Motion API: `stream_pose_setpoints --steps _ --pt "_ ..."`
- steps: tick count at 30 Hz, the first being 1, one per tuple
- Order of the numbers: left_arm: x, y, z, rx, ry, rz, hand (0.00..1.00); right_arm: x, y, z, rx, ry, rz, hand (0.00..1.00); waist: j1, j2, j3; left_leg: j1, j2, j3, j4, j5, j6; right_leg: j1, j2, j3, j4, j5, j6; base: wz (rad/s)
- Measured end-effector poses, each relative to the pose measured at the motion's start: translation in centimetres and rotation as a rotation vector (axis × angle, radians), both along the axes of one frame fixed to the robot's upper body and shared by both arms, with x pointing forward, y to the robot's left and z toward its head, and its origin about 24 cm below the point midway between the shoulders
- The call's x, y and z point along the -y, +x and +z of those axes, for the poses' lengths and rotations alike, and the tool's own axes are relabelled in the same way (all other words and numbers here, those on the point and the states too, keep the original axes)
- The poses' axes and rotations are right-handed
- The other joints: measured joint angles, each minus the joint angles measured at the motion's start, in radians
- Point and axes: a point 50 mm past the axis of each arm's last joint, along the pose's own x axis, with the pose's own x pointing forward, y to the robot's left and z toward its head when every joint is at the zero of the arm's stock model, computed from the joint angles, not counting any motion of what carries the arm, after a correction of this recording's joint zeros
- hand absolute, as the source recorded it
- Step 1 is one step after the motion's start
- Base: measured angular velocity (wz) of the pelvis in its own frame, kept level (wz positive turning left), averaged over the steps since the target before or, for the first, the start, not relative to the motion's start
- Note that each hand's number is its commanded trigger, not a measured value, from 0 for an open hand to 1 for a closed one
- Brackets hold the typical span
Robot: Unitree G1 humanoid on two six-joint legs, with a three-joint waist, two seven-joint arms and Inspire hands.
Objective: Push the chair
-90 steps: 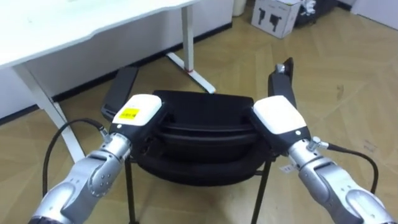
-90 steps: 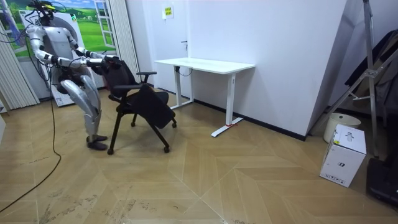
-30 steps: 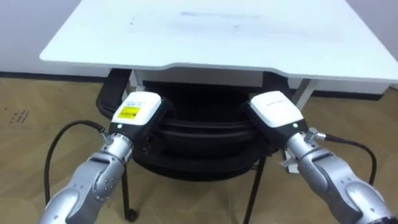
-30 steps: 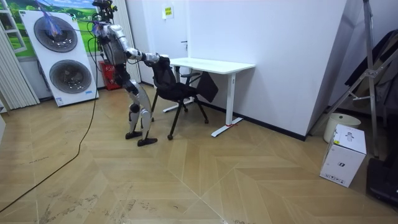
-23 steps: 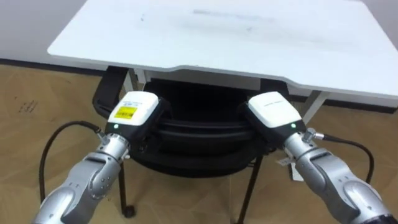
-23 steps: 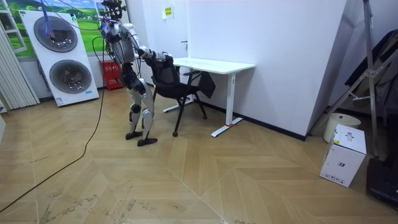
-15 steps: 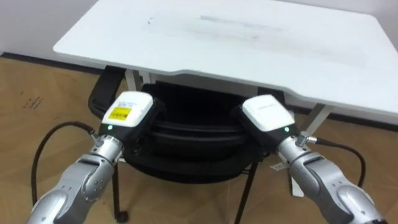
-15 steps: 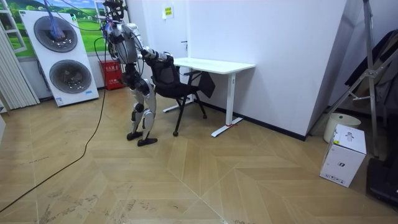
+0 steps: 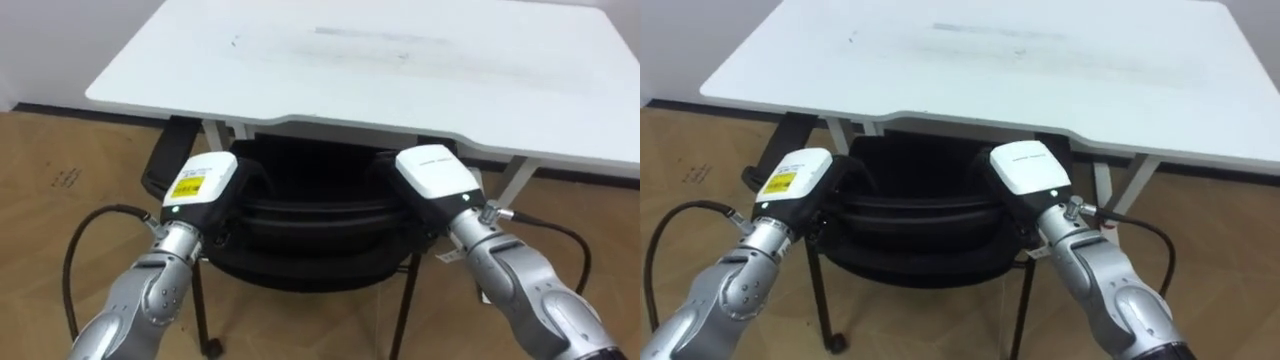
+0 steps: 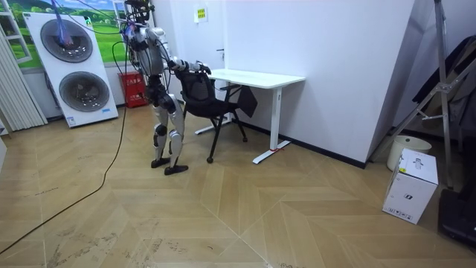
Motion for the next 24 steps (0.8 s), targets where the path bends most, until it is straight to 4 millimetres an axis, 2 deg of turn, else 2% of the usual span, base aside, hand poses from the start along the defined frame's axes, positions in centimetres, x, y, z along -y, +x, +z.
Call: stream_pose_setpoints --steps 4,7,8,13,15,20,24 --pt "-0.1 0.0 0.1 -0.001 -0.025 0.014 0.00 0.2 0.1 0.5 0.009 0.011 -0.008 0.00 0.001 0.002 0.0006 0.015 -0.001 0.006 -0.023 0.005 0.008 -0.001 0.010 0.035 -0.028 0.029 0.010 -0.28" --pt "-0.1 -0.1 0.0 -0.012 -0.028 0.017 0.00 0.8 0.2 0.9 0.021 0.019 -0.035 0.00 0.001 0.008 0.0023 0.031 -0.007 0.033 -0.050 0.015 0.021 -0.001 0.013 0.067 -0.049 0.052 0.020 -0.31" --pt "-0.1 -0.1 -0.1 -0.021 -0.027 0.013 0.00 1.1 0.1 1.0 0.026 0.022 -0.047 0.00 0.000 0.015 0.0004 0.033 -0.007 0.044 -0.062 0.017 0.026 -0.001 0.016 0.078 -0.062 0.065 0.025 -0.30" --pt "-0.4 -0.4 -0.1 -0.040 -0.029 0.008 0.00 1.6 -0.1 1.2 0.036 0.061 -0.079 0.00 -0.032 0.034 -0.0013 0.031 -0.020 0.071 -0.078 0.029 0.045 -0.016 0.012 0.112 -0.083 0.097 0.039 -0.19" --pt "-0.6 -0.5 0.0 -0.043 -0.026 0.009 0.00 1.9 -0.4 1.0 0.030 0.093 -0.100 0.00 -0.053 0.036 -0.0016 0.030 -0.024 0.076 -0.078 0.030 0.052 -0.016 0.009 0.118 -0.093 0.108 0.046 -0.08" --pt "-1.0 -0.4 0.1 -0.040 -0.038 0.024 0.00 2.1 -0.4 0.7 0.047 0.107 -0.119 0.00 -0.076 0.039 -0.0006 0.020 -0.035 0.113 -0.080 0.033 0.070 -0.043 0.008 0.152 -0.085 0.124 0.060 -0.20" --pt "-1.4 -0.3 0.3 -0.029 -0.046 0.046 0.00 3.8 -0.4 0.6 0.039 0.174 -0.201 0.00 -0.088 0.038 -0.0003 0.012 -0.038 0.145 -0.080 0.029 0.084 -0.060 0.007 0.185 -0.079 0.138 0.073 -0.21"
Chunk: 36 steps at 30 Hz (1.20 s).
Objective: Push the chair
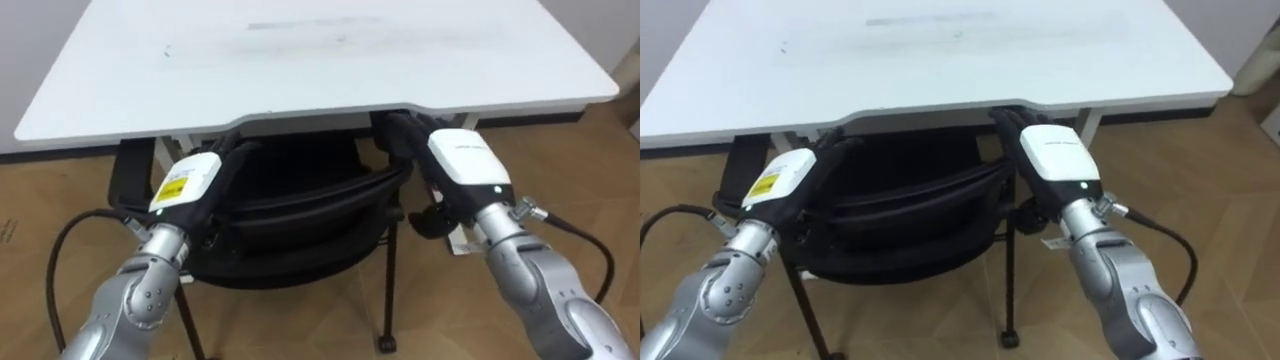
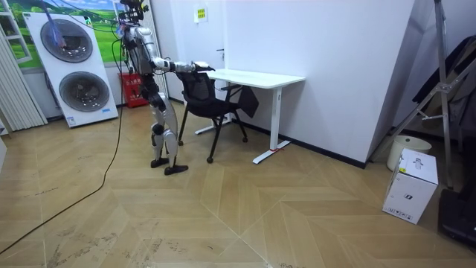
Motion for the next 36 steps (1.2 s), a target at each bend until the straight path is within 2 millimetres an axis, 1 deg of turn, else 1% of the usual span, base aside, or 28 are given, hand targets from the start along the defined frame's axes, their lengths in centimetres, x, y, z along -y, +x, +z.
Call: stream_pose_setpoints --steps 2,4,5,6,7,9,10,11,12,13,14,15,16,17,18,19,20,21,22,24,27,29,30,31,32,33,34,36 --pt "-0.3 0.1 0.3 0.018 -0.002 0.004 0.00 1.2 0.2 0.6 0.026 0.058 -0.047 0.00 -0.005 -0.001 0.0007 -0.003 0.000 0.006 0.003 -0.002 0.005 -0.004 -0.001 0.002 -0.003 0.004 0.005 -0.09" --pt "-1.2 0.3 0.9 0.045 -0.008 0.013 0.00 2.7 0.7 2.1 0.102 0.085 -0.104 0.00 -0.018 -0.002 0.0003 -0.012 0.000 0.008 0.005 -0.001 0.010 -0.009 -0.003 0.004 -0.013 0.011 0.009 -0.04" --pt "-1.8 0.3 1.6 0.070 0.003 0.010 0.00 4.0 1.0 3.6 0.175 0.112 -0.147 0.00 -0.021 -0.002 0.0003 -0.017 0.001 0.011 0.004 0.000 0.011 -0.010 0.000 0.010 -0.021 0.021 0.009 -0.05" --pt "-2.2 0.4 2.0 0.086 0.017 0.008 0.00 4.8 1.2 4.5 0.219 0.117 -0.168 0.00 -0.020 -0.003 0.0006 -0.019 0.003 0.014 0.004 0.001 0.012 -0.009 0.002 0.011 -0.031 0.026 0.008 -0.09" --pt "-3.0 0.4 2.8 0.111 0.062 -0.010 0.00 6.6 1.2 6.6 0.316 0.102 -0.214 0.00 -0.018 -0.003 0.0007 -0.020 0.007 0.015 0.004 0.003 0.013 -0.003 0.006 0.007 -0.051 0.040 0.007 -0.07" --pt "-4.7 0.4 4.6 0.161 0.146 -0.025 0.00 9.9 0.4 11.8 0.564 0.115 -0.303 0.00 0.000 -0.005 0.0029 -0.022 0.008 0.025 0.002 0.002 0.011 -0.001 0.015 0.014 -0.070 0.050 0.004 -0.14" --pt "-5.3 0.4 5.0 0.173 0.157 -0.017 0.00 10.6 0.0 13.0 0.635 0.131 -0.325 0.00 0.006 -0.008 0.0046 -0.023 0.012 0.032 0.002 0.001 0.009 -0.003 0.019 0.017 -0.075 0.054 0.002 -0.19" --pt "-6.5 0.4 6.0 0.207 0.171 0.016 0.00 12.1 -1.2 15.4 0.789 0.158 -0.371 0.00 0.010 -0.012 0.0069 -0.033 0.021 0.031 0.005 -0.001 0.006 -0.005 0.025 0.021 -0.087 0.060 -0.002 -0.12" --pt "-7.9 0.2 7.6 0.269 0.184 0.052 0.00 13.8 -2.7 17.6 0.932 0.167 -0.425 0.00 0.022 -0.016 0.0066 -0.047 0.021 0.030 0.008 -0.003 0.002 -0.017 0.030 0.021 -0.090 0.061 -0.005 -0.05" --pt "-8.8 0.0 8.9 0.324 0.182 0.080 0.00 14.7 -3.6 18.7 1.000 0.165 -0.459 0.00 0.024 -0.018 0.0058 -0.054 0.022 0.030 0.010 -0.005 0.000 -0.022 0.032 0.021 -0.093 0.062 -0.006 0.05" --pt "-11.0 -0.9 12.0 0.513 0.154 0.187 0.00 16.3 -5.2 20.6 1.117 0.172 -0.515 0.00 0.018 -0.018 0.0059 -0.060 0.023 0.024 0.008 -0.005 -0.001 -0.025 0.034 0.019 -0.101 0.062 -0.007 0.05" --pt "-13.6 -2.6 15.8 0.748 0.101 0.323 0.00 17.6 -6.7 22.1 1.214 0.209 -0.551 0.00 0.002 -0.016 0.0057 -0.059 0.026 0.024 0.003 -0.007 -0.004 -0.024 0.036 0.019 -0.104 0.060 -0.009 0.03" --pt "-14.8 -3.6 17.6 0.868 0.065 0.383 0.00 18.1 -7.3 22.7 1.255 0.234 -0.565 0.00 -0.007 -0.016 0.0054 -0.057 0.027 0.026 0.001 -0.008 -0.006 -0.024 0.036 0.019 -0.104 0.059 -0.011 -0.07" --pt "-16.9 -5.8 20.6 1.082 -0.008 0.484 0.00 18.9 -8.5 23.4 1.322 0.292 -0.590 0.00 -0.031 -0.013 0.0038 -0.044 0.028 0.030 -0.013 -0.008 -0.007 -0.017 0.036 0.019 -0.105 0.053 -0.011 -0.12" --pt "-18.6 -8.1 22.5 1.242 -0.069 0.577 0.00 19.8 -9.8 23.4 1.367 0.351 -0.626 0.00 -0.043 -0.008 -0.0020 -0.021 0.028 0.035 -0.032 -0.009 -0.008 -0.004 0.036 0.023 -0.105 0.044 -0.011 -0.13" --pt "-19.3 -9.2 23.0 1.300 -0.096 0.619 0.00 20.2 -10.4 23.4 1.382 0.374 -0.645 0.00 -0.048 -0.004 -0.0053 -0.008 0.027 0.038 -0.041 -0.009 -0.009 0.002 0.037 0.024 -0.103 0.038 -0.010 -0.13" --pt "-20.5 -11.1 23.3 1.383 -0.167 0.698 0.00 21.2 -11.7 23.2 1.408 0.429 -0.686 0.00 -0.065 0.006 -0.0111 0.018 0.024 0.044 -0.059 -0.010 -0.009 0.013 0.037 0.028 -0.096 0.026 -0.008 -0.13" --pt "-21.7 -12.6 22.9 1.422 -0.229 0.783 0.00 22.2 -13.0 22.9 1.444 0.513 -0.736 0.00 -0.073 0.008 -0.0122 0.039 0.021 0.050 -0.074 -0.010 -0.009 0.017 0.037 0.025 -0.075 0.008 -0.006 -0.09" --pt "-22.2 -13.2 22.5 1.431 -0.257 0.829 0.00 22.7 -13.6 22.8 1.465 0.554 -0.768 0.00 -0.078 0.010 -0.0136 0.047 0.020 0.051 -0.076 -0.010 -0.010 0.019 0.036 0.025 -0.066 0.000 -0.005 -0.11" --pt "-23.9 -15.2 20.3 1.442 -0.374 1.007 0.00 24.6 -16.2 21.9 1.539 0.691 -0.896 0.00 -0.078 0.014 -0.0154 0.076 0.017 0.052 -0.085 -0.013 -0.013 0.031 0.038 0.043 -0.048 -0.017 -0.004 -0.16" --pt "-25.5 -16.9 18.2 1.444 -0.485 1.182 0.00 25.8 -17.5 21.0 1.592 0.773 -0.991 0.00 -0.083 0.011 -0.0137 0.087 0.019 0.050 -0.089 -0.018 -0.016 0.035 0.046 0.053 -0.045 -0.023 -0.005 -0.15" --pt "-26.6 -18.2 16.1 1.397 -0.528 1.325 0.00 26.9 -18.7 19.6 1.581 0.822 -1.087 0.00 -0.094 0.011 -0.0164 0.086 0.022 0.045 -0.088 -0.022 -0.018 0.038 0.050 0.055 -0.044 -0.027 -0.007 0.04" --pt "-26.8 -18.9 15.0 1.368 -0.536 1.383 0.00 27.3 -19.2 18.4 1.553 0.837 -1.143 0.00 -0.100 0.010 -0.0129 0.086 0.023 0.039 -0.088 -0.023 -0.020 0.043 0.052 0.055 -0.044 -0.027 -0.007 0.09" --pt "-26.7 -19.2 14.4 1.355 -0.541 1.406 0.00 27.5 -19.5 17.7 1.534 0.840 -1.176 0.00 -0.100 0.007 -0.0127 0.087 0.023 0.038 -0.088 -0.023 -0.020 0.043 0.053 0.057 -0.044 -0.027 -0.007 0.06" --pt "-26.6 -20.0 12.9 1.329 -0.565 1.465 0.00 27.8 -20.2 15.9 1.495 0.868 -1.250 0.00 -0.098 0.004 -0.0124 0.088 0.024 0.038 -0.087 -0.025 -0.021 0.043 0.054 0.062 -0.044 -0.027 -0.007 0.00" --pt "-26.6 -20.9 11.0 1.285 -0.586 1.543 0.00 28.3 -21.3 13.6 1.446 0.910 -1.348 0.00 -0.090 0.001 -0.0115 0.087 0.025 0.038 -0.083 -0.026 -0.021 0.043 0.054 0.053 -0.044 -0.026 -0.009 0.00" --pt "-26.5 -21.2 10.0 1.259 -0.599 1.584 0.00 28.4 -22.0 12.3 1.420 0.936 -1.402 0.00 -0.084 0.000 -0.0115 0.087 0.025 0.038 -0.082 -0.027 -0.021 0.042 0.054 0.053 -0.044 -0.026 -0.009 0.00" --pt "-26.1 -23.2 5.3 1.097 -0.602 1.773 0.00 28.2 -25.1 6.1 1.261 1.026 -1.652 0.00 -0.066 0.000 -0.0124 0.080 0.027 0.034 -0.082 -0.034 -0.022 0.043 0.055 0.051 -0.050 -0.026 -0.009 0.02"
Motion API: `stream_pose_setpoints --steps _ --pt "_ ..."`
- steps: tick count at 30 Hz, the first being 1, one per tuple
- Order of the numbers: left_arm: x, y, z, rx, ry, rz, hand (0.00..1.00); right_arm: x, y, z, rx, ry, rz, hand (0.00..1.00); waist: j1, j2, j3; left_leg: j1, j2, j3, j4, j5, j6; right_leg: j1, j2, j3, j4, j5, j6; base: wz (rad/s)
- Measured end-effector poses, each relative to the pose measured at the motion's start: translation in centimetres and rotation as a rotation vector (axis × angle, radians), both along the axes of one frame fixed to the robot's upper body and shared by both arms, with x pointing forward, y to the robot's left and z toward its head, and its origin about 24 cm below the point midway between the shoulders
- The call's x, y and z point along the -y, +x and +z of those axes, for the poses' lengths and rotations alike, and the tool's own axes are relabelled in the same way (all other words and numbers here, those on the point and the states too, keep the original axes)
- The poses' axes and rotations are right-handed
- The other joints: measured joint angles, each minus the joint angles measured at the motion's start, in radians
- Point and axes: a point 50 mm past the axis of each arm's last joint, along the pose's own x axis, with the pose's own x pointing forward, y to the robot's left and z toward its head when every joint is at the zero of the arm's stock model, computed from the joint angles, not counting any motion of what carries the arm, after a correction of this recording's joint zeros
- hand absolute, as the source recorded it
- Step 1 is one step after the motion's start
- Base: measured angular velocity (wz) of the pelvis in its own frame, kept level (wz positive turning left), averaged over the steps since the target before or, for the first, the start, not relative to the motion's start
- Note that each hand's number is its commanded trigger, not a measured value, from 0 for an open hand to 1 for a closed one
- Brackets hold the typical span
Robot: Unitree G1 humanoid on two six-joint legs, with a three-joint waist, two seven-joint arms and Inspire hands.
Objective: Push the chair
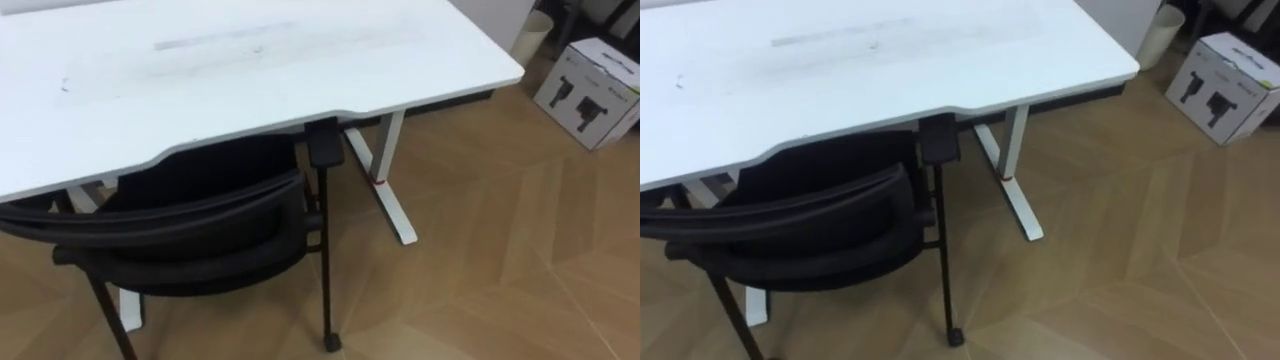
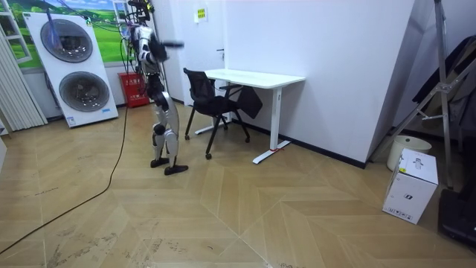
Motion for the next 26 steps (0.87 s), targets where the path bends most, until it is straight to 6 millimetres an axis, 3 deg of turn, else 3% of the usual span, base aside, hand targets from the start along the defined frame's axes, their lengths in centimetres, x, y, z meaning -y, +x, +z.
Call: stream_pose_setpoints --steps 1,3,4,6,7,9,10,12,14,16,18,21,26 --pt "0.2 -0.6 -1.2 -0.023 -0.049 0.013 0.00 -0.3 -0.8 -1.7 0.001 0.070 -0.015 0.00 0.003 0.001 -0.0006 -0.001 0.000 -0.002 0.001 -0.001 0.000 0.000 0.000 -0.001 0.000 0.000 0.000 0.05" --pt "2.0 -3.3 -6.4 -0.112 -0.253 0.047 0.00 -2.3 -4.4 -8.3 0.041 0.343 -0.088 0.00 0.021 0.003 -0.0078 -0.002 0.000 -0.004 0.000 -0.003 0.002 0.000 -0.001 -0.003 -0.002 -0.003 0.002 0.04" --pt "2.6 -4.2 -7.6 -0.131 -0.308 0.066 0.00 -3.0 -5.1 -9.7 0.049 0.404 -0.105 0.00 0.021 0.009 -0.0092 -0.002 0.000 -0.004 0.000 -0.005 0.002 0.000 -0.001 -0.002 -0.002 -0.005 0.003 0.00" --pt "5.4 -8.2 -12.3 -0.229 -0.533 0.135 0.00 -7.0 -8.1 -15.2 -0.025 0.629 -0.137 0.00 0.031 0.018 -0.0208 0.003 0.000 -0.005 0.001 -0.013 0.003 0.005 -0.003 -0.004 0.003 -0.015 0.006 0.00" --pt "6.3 -9.2 -13.2 -0.247 -0.585 0.149 0.00 -8.2 -8.7 -16.4 -0.042 0.679 -0.135 0.00 0.032 0.015 -0.0237 0.006 0.000 -0.005 0.001 -0.014 0.003 0.007 -0.004 -0.004 0.005 -0.017 0.007 0.05" --pt "10.6 -13.0 -16.5 -0.331 -0.800 0.193 0.00 -13.3 -10.8 -20.4 -0.114 0.897 -0.121 0.00 0.033 0.021 -0.0213 0.011 0.001 -0.012 0.016 -0.026 0.004 0.018 -0.006 -0.007 0.011 -0.026 0.009 0.08" --pt "11.5 -13.8 -17.1 -0.350 -0.847 0.203 0.00 -14.5 -11.3 -21.1 -0.133 0.947 -0.118 0.00 0.033 0.024 -0.0193 0.011 0.001 -0.014 0.021 -0.033 0.005 0.022 -0.007 -0.006 0.015 -0.030 0.010 0.04" --pt "15.7 -16.7 -18.8 -0.418 -1.036 0.228 0.00 -18.3 -12.5 -22.9 -0.235 1.115 -0.054 0.00 0.042 0.023 -0.0185 0.024 0.009 -0.012 0.050 -0.055 0.006 0.033 -0.014 -0.003 0.035 -0.048 0.014 0.00" --pt "18.3 -17.5 -19.7 -0.455 -1.143 0.204 0.00 -19.9 -12.6 -23.6 -0.345 1.198 0.055 0.00 0.046 0.025 -0.0176 0.026 0.009 -0.014 0.066 -0.066 0.006 0.041 -0.017 -0.005 0.034 -0.048 0.018 0.06" --pt "20.1 -17.5 -20.4 -0.499 -1.228 0.140 0.00 -20.6 -11.4 -24.3 -0.426 1.243 0.174 0.00 0.045 0.023 -0.0163 0.024 0.005 -0.022 0.073 -0.065 0.009 0.052 -0.023 -0.011 0.032 -0.044 0.022 0.13" --pt "21.0 -16.1 -21.4 -0.563 -1.307 -0.010 0.00 -21.2 -9.7 -24.9 -0.546 1.279 0.344 0.00 0.044 0.022 -0.0153 0.022 -0.002 -0.041 0.076 -0.063 0.012 0.056 -0.031 -0.027 0.022 -0.041 0.027 0.22" --pt "21.4 -13.9 -22.4 -0.652 -1.363 -0.241 0.00 -21.7 -6.3 -25.7 -0.611 1.287 0.551 0.00 0.045 0.024 -0.0141 0.022 -0.005 -0.050 0.075 -0.057 0.022 0.064 -0.035 -0.037 0.012 -0.035 0.031 0.11" --pt "21.8 -9.6 -23.6 -0.741 -1.418 -0.518 0.00 -22.2 -2.3 -26.1 -0.612 1.268 0.765 0.00 0.039 0.025 -0.0121 0.001 -0.007 -0.063 0.071 -0.053 0.028 0.058 -0.033 -0.062 -0.012 -0.026 0.032 0.08"
